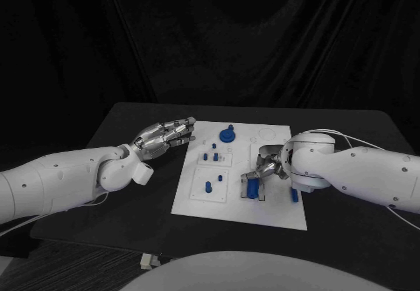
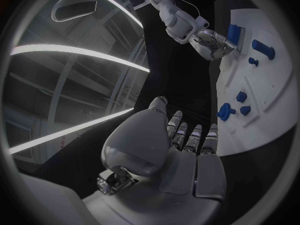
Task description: Assemble the parts on the task board
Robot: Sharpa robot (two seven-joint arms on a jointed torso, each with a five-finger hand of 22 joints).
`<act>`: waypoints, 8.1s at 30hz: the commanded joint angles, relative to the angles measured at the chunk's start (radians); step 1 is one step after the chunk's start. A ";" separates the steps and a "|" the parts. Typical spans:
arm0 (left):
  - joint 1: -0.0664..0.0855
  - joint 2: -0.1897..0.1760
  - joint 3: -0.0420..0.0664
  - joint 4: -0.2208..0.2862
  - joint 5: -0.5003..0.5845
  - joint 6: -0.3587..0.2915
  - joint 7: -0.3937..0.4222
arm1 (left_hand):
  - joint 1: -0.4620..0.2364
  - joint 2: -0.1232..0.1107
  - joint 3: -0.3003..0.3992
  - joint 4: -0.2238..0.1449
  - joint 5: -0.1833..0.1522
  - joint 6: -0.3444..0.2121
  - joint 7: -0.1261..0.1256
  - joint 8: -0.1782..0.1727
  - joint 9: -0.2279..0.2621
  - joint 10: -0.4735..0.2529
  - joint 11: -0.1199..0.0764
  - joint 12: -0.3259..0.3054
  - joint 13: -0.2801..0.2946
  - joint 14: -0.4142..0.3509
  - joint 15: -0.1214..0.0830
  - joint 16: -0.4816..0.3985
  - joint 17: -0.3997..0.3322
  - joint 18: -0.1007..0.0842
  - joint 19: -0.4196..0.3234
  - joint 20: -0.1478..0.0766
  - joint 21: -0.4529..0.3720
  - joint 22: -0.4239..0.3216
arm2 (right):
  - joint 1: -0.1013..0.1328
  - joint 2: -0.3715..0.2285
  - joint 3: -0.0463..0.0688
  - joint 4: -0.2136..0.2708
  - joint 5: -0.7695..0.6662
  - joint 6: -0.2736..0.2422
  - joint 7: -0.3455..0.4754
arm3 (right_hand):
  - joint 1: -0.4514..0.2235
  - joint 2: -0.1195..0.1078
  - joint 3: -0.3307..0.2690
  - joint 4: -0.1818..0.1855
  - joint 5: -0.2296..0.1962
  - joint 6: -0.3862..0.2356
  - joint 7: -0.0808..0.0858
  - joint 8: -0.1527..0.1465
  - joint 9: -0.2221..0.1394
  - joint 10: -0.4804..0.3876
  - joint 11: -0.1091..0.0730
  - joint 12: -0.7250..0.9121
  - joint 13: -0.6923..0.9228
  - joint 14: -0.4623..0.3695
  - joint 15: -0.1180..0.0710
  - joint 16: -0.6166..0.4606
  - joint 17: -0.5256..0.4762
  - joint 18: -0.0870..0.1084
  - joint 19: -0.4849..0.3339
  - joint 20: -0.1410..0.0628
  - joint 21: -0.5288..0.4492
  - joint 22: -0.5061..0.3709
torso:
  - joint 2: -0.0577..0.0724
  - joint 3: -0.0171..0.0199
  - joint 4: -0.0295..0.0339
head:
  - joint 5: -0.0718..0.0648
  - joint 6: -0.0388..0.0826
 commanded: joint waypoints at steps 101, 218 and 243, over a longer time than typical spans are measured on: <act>-0.010 0.003 0.001 -0.007 0.001 0.035 -0.006 | 0.023 -0.007 0.057 -0.012 0.033 0.025 0.007 0.001 0.004 -0.005 0.022 0.009 -0.005 -0.013 0.005 0.025 0.011 -0.004 0.012 0.003 -0.007 0.005 | -0.009 -0.299 0.000 0.252 -0.418 -0.213 0.145 | 0.163 0.143 -0.254 0.000 -0.145 -0.040 0.028 -0.079 -0.073 0.102 0.027 0.020 0.268 0.104 0.010 0.054 0.237 -0.064 0.086 0.012 0.277 0.226 | -0.001 0.0001 -0.0016 | 0.011 0.000; -0.021 0.009 0.001 -0.017 0.001 0.043 -0.029 | 0.030 -0.006 0.086 -0.034 0.040 0.032 0.021 0.001 0.004 0.005 0.040 0.023 -0.003 -0.015 0.004 0.028 0.011 -0.004 0.014 0.003 -0.007 0.004 | -0.060 -0.286 0.000 0.138 -0.111 -0.061 -0.010 | 0.272 0.089 -0.038 -0.140 0.337 -0.009 0.019 -0.151 -0.116 0.102 0.009 0.020 0.268 0.065 0.001 -0.052 0.026 -0.013 0.003 0.004 -0.007 0.148 | -0.001 0.0002 -0.0011 | 0.006 0.000; -0.022 0.011 0.001 -0.018 0.001 0.044 -0.034 | 0.030 -0.007 0.089 -0.036 0.040 0.032 0.022 0.000 0.004 0.005 0.041 0.023 -0.003 -0.015 0.004 0.029 0.011 -0.004 0.014 0.003 -0.007 0.004 | -0.021 -0.243 0.000 0.166 0.101 -0.194 0.009 | 0.239 0.077 -0.017 -0.138 0.361 0.001 0.018 -0.138 -0.099 0.102 0.008 0.020 0.268 0.067 0.001 -0.048 0.032 -0.013 0.007 0.005 -0.008 0.150 | -0.001 0.0002 -0.0007 | 0.001 0.000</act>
